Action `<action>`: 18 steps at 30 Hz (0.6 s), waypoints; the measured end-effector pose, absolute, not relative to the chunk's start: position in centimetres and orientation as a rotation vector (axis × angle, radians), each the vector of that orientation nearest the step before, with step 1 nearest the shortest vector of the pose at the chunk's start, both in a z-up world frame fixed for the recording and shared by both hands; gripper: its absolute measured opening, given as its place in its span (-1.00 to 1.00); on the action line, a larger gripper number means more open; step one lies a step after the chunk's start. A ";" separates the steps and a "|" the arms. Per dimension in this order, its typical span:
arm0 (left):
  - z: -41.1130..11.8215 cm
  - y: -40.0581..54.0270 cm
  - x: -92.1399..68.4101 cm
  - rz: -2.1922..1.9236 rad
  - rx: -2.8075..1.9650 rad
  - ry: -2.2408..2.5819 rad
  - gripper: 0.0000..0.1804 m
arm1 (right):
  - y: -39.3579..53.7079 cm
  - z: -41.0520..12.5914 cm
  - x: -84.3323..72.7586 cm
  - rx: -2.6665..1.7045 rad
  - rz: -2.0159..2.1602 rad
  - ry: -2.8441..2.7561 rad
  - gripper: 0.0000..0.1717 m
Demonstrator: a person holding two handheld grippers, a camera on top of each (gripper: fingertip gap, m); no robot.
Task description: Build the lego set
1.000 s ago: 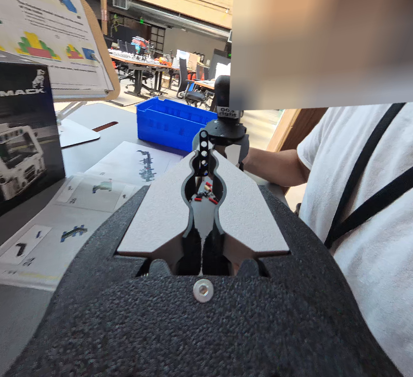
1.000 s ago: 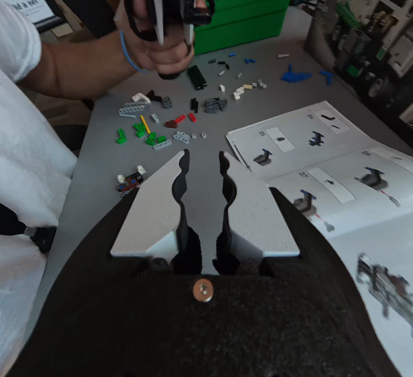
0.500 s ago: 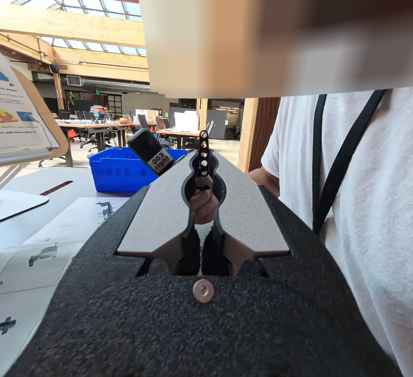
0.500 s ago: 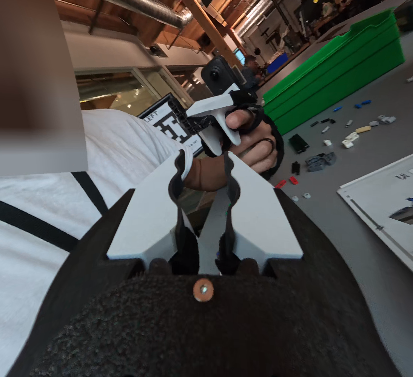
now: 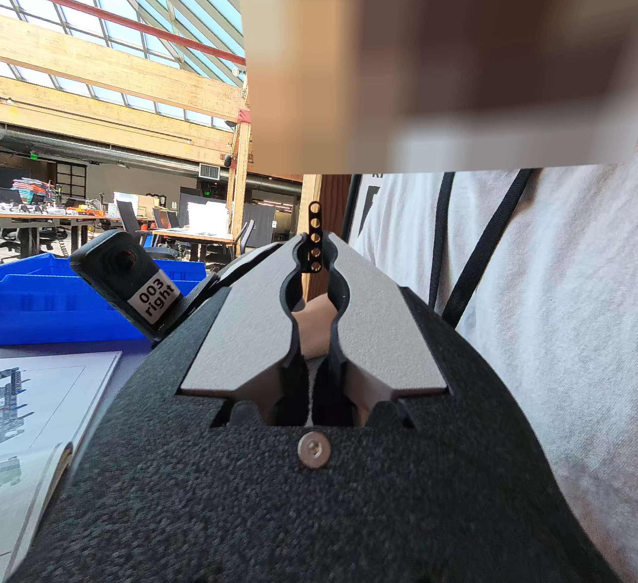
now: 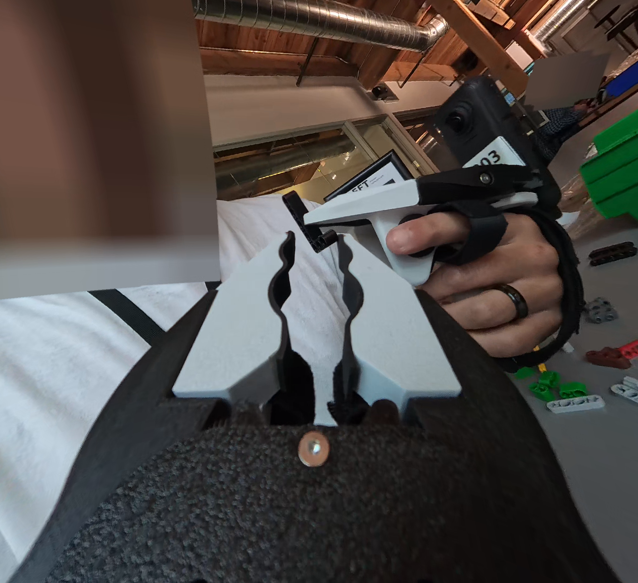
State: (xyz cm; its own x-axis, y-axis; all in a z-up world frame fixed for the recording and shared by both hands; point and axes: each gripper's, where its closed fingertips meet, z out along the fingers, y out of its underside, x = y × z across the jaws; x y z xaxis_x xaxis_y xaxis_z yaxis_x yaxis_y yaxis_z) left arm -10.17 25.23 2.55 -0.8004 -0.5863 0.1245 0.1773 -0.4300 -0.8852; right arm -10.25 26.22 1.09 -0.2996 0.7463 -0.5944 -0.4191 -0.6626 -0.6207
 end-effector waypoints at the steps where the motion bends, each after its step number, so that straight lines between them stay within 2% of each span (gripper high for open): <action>1: 2.6 25.1 -10.2 -2.256 -0.580 1.318 -0.94 | 26.2 1.1 -10.3 -1.187 1.995 -0.464 -0.78; 2: 2.7 24.9 -10.2 -2.256 -0.578 1.322 -0.94 | 26.2 0.9 -10.4 -1.199 1.966 -0.474 -0.86; 9: 1.0 25.3 -9.9 -2.135 -0.649 1.439 -0.91 | 26.5 -0.4 -10.0 -1.306 1.910 -0.500 -0.89; 13: -2.7 26.5 -9.3 -1.787 -0.735 1.675 -0.77 | 28.1 -4.0 -8.9 -1.588 1.756 -0.485 -0.91; 18: -8.1 27.6 -8.8 -1.196 -0.746 1.945 -0.74 | 28.7 -8.7 -7.5 -1.948 1.423 -0.589 -0.91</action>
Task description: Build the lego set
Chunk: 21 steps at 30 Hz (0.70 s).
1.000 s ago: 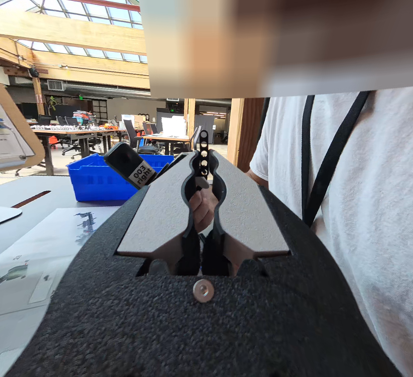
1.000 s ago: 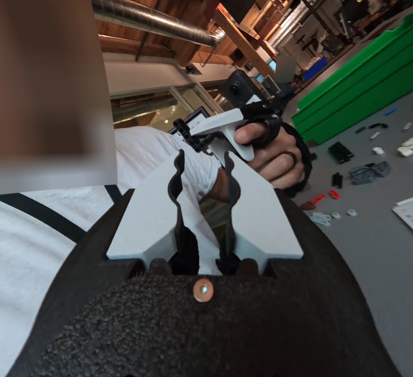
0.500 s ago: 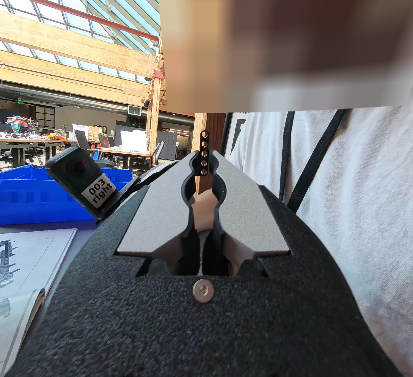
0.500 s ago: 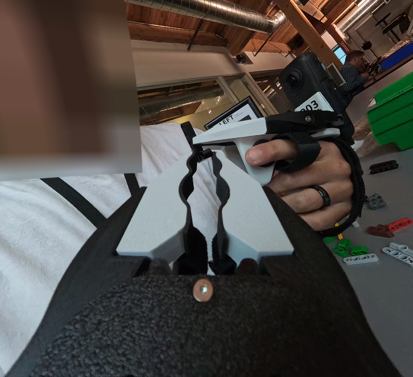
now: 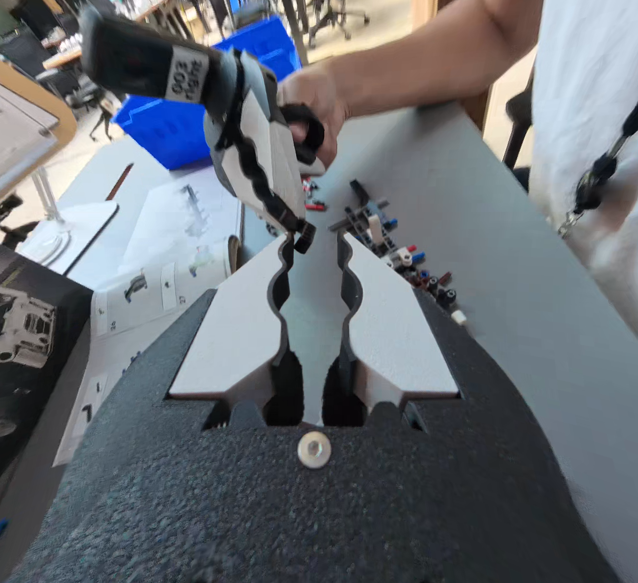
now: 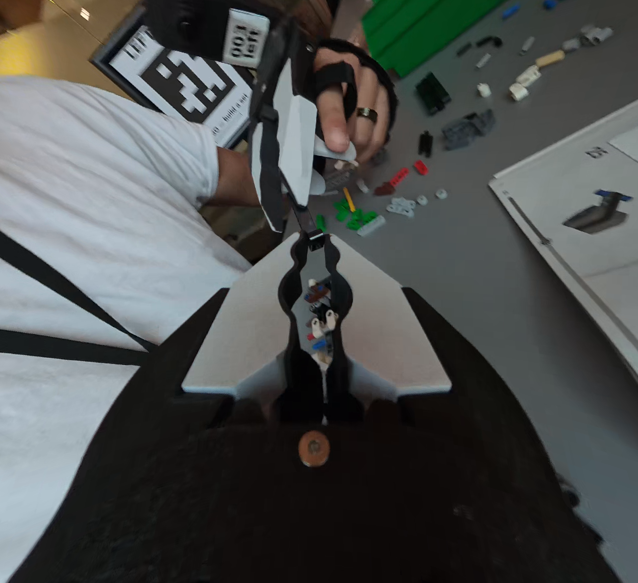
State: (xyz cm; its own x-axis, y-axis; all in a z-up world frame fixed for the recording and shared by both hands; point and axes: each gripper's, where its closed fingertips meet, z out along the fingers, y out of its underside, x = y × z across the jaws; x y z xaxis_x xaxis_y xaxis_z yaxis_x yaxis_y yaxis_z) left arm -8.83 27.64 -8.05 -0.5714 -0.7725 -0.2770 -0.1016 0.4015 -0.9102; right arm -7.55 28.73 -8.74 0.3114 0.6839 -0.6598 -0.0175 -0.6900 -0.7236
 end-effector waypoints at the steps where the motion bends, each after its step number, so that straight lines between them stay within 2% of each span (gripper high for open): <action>1: -9.1 27.9 -8.7 -1.094 -0.765 2.002 -0.74 | 28.7 -9.1 -7.3 -1.974 1.387 -0.606 -0.91; 4: -10.4 28.1 -8.3 -0.901 -0.710 2.029 -0.75 | 28.2 -9.4 -7.1 -1.996 1.381 -0.638 -0.92; 8: -10.5 27.7 -8.3 -0.863 -0.648 2.023 -0.92 | 28.1 -10.5 -7.4 -2.051 1.351 -0.667 -0.92; 21: -11.3 29.5 -7.3 -0.829 -0.810 2.010 -0.94 | 30.4 -10.7 -6.5 -2.039 1.448 -0.404 -0.91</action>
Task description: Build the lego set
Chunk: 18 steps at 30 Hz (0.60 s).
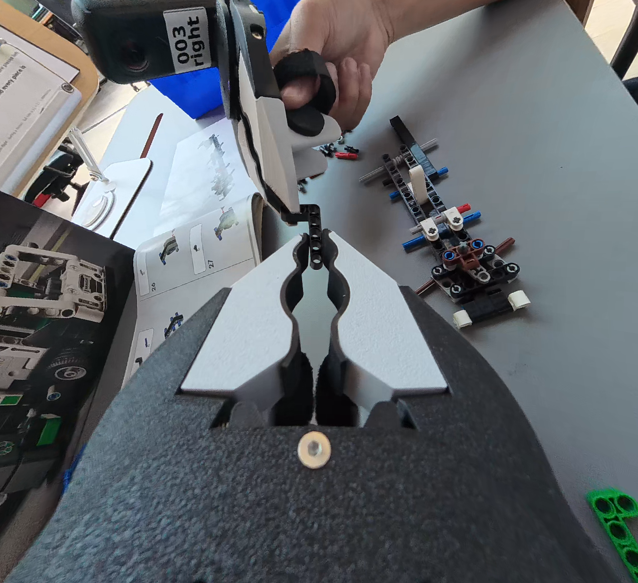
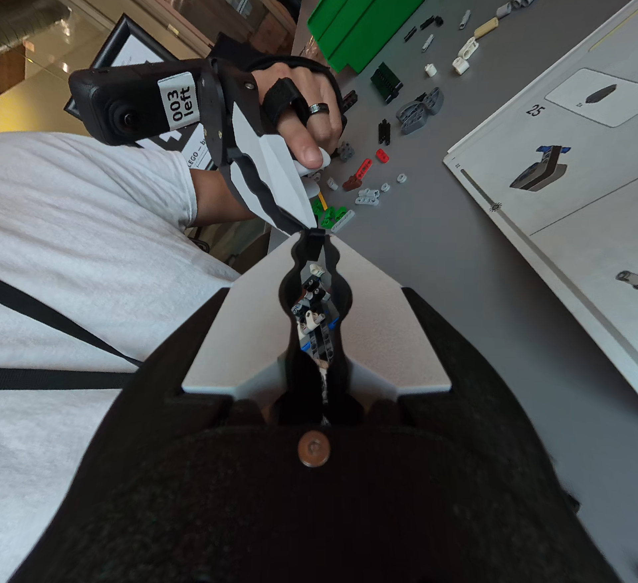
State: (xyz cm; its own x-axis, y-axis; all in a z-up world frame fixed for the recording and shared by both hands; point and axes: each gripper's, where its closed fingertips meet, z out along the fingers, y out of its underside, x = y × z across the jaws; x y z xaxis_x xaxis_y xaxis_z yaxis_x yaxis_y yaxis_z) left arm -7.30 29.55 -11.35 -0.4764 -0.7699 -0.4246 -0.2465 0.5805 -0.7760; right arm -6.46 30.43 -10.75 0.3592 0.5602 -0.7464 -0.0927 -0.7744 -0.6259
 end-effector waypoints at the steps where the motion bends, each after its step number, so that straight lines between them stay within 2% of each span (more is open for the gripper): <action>1: -11.4 29.6 -7.3 -0.839 -0.816 2.008 -0.94 | 30.6 -10.7 -6.4 -2.034 1.454 -0.389 -0.91; 5: -11.7 29.8 -7.5 -0.853 -0.828 2.024 -0.94 | 31.6 -9.8 -5.2 -1.967 1.441 -0.306 -0.97; 9: -12.2 29.8 -7.4 -0.826 -0.828 2.036 -0.94 | 32.1 -9.1 -3.3 -1.930 1.421 -0.237 -0.92; 13: -12.2 29.7 -7.2 -0.836 -0.831 2.021 -0.94 | 31.2 -11.0 -4.6 -2.038 1.406 -0.326 -0.71; 17: -11.8 29.8 -7.2 -0.843 -0.825 2.005 -0.94 | 30.4 -11.1 -6.2 -2.046 1.474 -0.385 -0.72; 18: -11.6 29.6 -7.3 -0.856 -0.816 2.008 -0.94 | 30.2 -11.0 -6.4 -2.038 1.493 -0.392 -0.80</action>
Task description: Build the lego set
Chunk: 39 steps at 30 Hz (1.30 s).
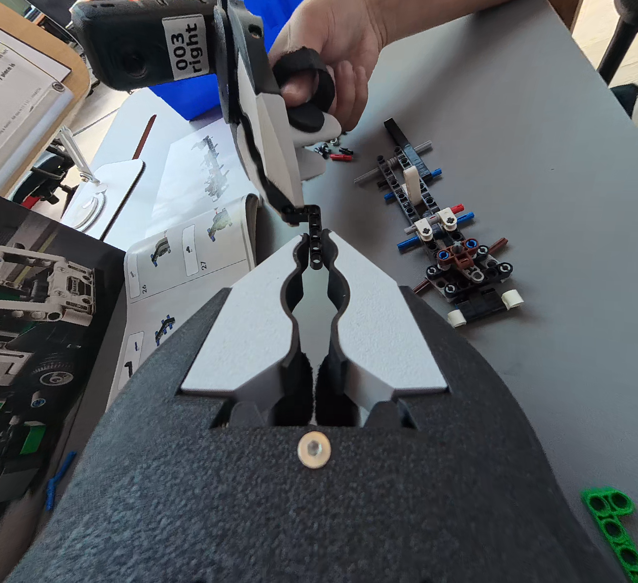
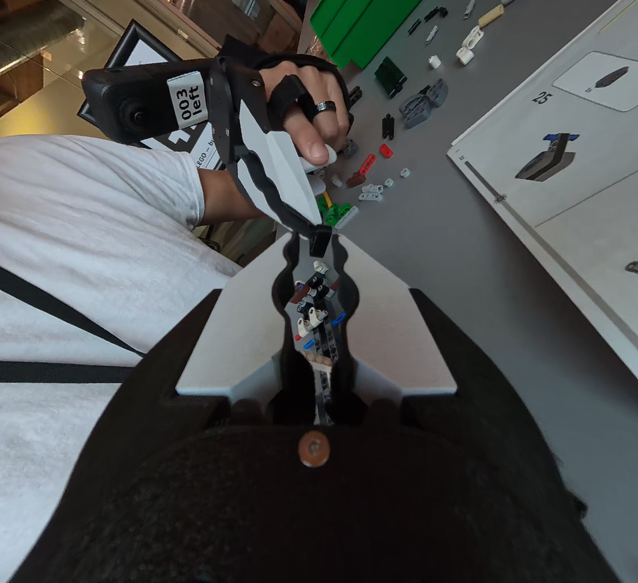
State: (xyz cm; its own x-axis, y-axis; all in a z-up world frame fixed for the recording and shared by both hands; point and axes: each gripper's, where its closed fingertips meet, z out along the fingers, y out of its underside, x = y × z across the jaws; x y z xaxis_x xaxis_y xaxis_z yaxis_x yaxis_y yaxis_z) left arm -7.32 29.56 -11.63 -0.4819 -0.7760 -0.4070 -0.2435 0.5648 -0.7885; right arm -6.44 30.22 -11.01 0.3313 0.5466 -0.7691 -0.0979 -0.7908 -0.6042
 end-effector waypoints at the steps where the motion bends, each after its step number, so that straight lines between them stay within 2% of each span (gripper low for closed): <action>1: -11.5 29.3 -7.4 -0.872 -0.812 2.011 -0.94 | 30.1 -11.0 -6.6 -2.037 1.498 -0.404 -0.86; 10: -11.0 28.8 -7.8 -0.945 -0.822 2.001 -0.91 | 29.4 -10.5 -6.6 -1.997 1.533 -0.476 -0.93; 14: -11.0 28.9 -7.9 -0.942 -0.801 1.999 -0.82 | 29.0 -9.9 -6.3 -1.969 1.615 -0.453 -0.93; 17: -10.6 28.4 -8.0 -0.963 -0.775 1.985 -0.91 | 28.6 -10.0 -6.3 -1.973 1.648 -0.466 -0.93; 22: -9.6 28.2 -8.0 -0.951 -0.744 1.964 -0.93 | 28.5 -9.1 -6.4 -1.916 1.699 -0.459 -0.92; 23: -9.4 28.2 -8.1 -0.952 -0.751 1.970 -0.93 | 28.6 -8.9 -6.3 -1.906 1.671 -0.466 -0.89; 24: -9.1 28.3 -8.2 -0.943 -0.761 1.962 -0.93 | 28.8 -8.9 -5.9 -1.909 1.624 -0.473 -0.75; 25: -8.9 28.8 -8.2 -0.919 -0.791 1.946 -0.93 | 28.9 -8.7 -5.2 -1.917 1.577 -0.479 -0.70; 33: -13.6 31.4 -7.5 -0.727 -1.279 2.013 -0.93 | 26.2 -5.5 3.9 -1.861 1.033 -0.240 -0.75; 39: -12.2 24.2 -6.8 -0.971 -1.466 2.072 -0.93 | 20.2 -8.7 5.0 -1.874 0.899 -0.014 -0.74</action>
State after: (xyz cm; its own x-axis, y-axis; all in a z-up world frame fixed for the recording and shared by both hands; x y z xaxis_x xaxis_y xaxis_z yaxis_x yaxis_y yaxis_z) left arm -6.79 24.20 -12.16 -0.3551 -0.9333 0.0543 -0.6391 0.2000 -0.7427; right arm 5.02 20.22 -8.74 0.7218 0.3871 -0.5738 -0.3688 -0.4864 -0.7921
